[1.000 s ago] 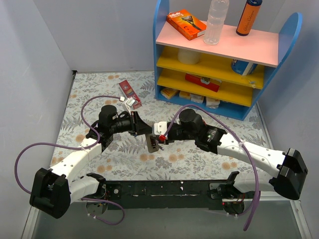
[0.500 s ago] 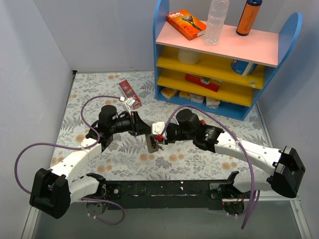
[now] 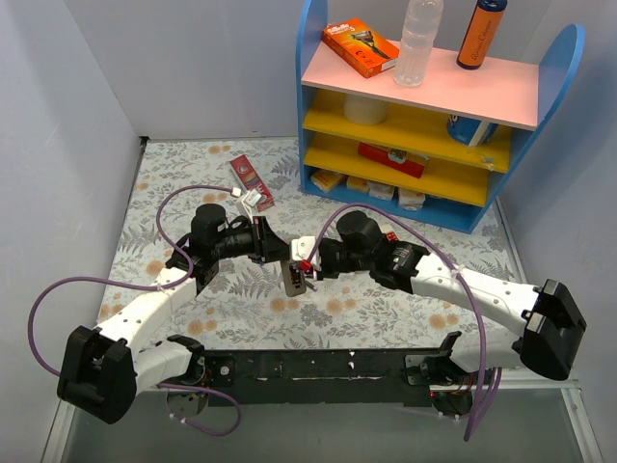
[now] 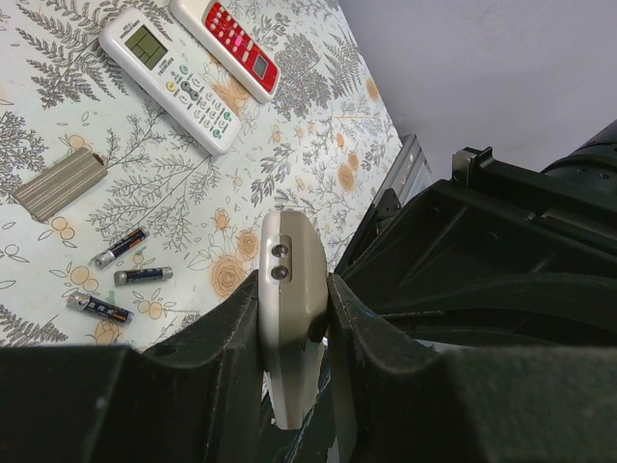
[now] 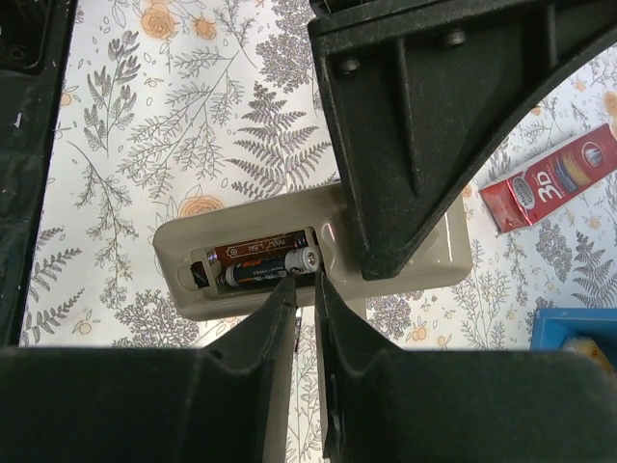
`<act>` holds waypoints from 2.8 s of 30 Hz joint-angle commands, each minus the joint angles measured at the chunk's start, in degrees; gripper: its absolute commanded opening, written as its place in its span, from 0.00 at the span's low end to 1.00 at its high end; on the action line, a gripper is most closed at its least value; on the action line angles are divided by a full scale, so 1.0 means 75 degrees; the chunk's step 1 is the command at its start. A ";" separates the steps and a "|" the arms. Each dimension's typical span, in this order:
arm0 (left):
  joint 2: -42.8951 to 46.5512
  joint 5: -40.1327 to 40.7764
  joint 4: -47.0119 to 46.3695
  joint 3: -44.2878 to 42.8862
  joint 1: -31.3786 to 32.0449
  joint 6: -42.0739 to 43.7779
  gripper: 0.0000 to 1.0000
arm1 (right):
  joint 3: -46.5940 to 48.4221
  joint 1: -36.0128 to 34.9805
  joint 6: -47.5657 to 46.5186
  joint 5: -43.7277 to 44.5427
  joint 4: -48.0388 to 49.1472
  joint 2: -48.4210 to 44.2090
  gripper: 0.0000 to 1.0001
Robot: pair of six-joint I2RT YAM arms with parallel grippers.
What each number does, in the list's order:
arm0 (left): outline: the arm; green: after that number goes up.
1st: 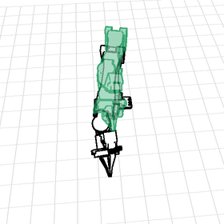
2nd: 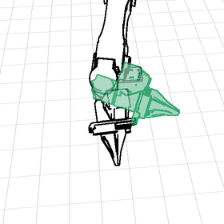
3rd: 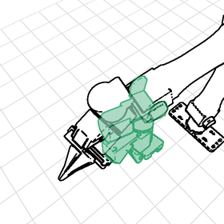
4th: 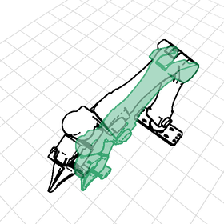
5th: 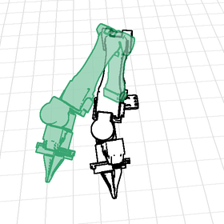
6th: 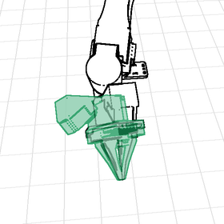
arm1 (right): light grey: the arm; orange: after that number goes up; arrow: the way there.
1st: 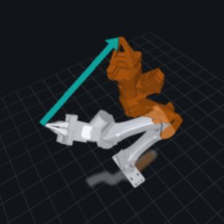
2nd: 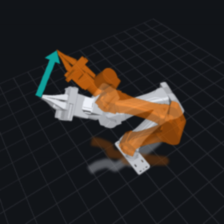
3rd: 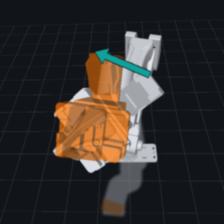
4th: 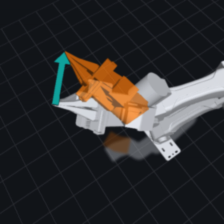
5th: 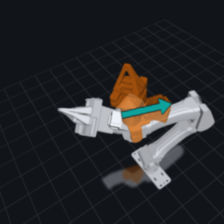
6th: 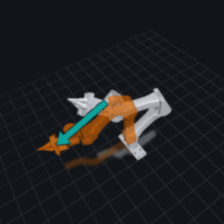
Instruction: Load the batteries into the remote control
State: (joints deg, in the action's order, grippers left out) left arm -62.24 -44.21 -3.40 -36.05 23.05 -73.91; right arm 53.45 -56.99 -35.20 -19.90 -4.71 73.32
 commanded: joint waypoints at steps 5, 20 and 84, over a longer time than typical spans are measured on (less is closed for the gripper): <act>0.0236 -0.0129 -0.0086 -0.0244 0.0032 0.0058 0.00 | 0.0385 0.0040 -0.0053 0.0028 -0.0063 -0.0002 0.28; 0.0248 -0.0071 -0.0039 -0.0255 0.0032 0.0081 0.00 | 0.0479 0.0040 -0.0041 -0.0054 -0.0110 -0.0225 0.34; 0.0376 -0.0094 -0.0039 -0.0303 0.0021 0.0105 0.00 | 0.0854 0.0029 0.0217 -0.0065 -0.1060 0.1052 0.08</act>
State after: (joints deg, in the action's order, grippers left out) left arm -62.04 -40.97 0.27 -36.05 22.98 -71.31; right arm 58.59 -56.88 -34.68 -20.91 -9.91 78.76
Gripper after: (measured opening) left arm 0.258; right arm 0.090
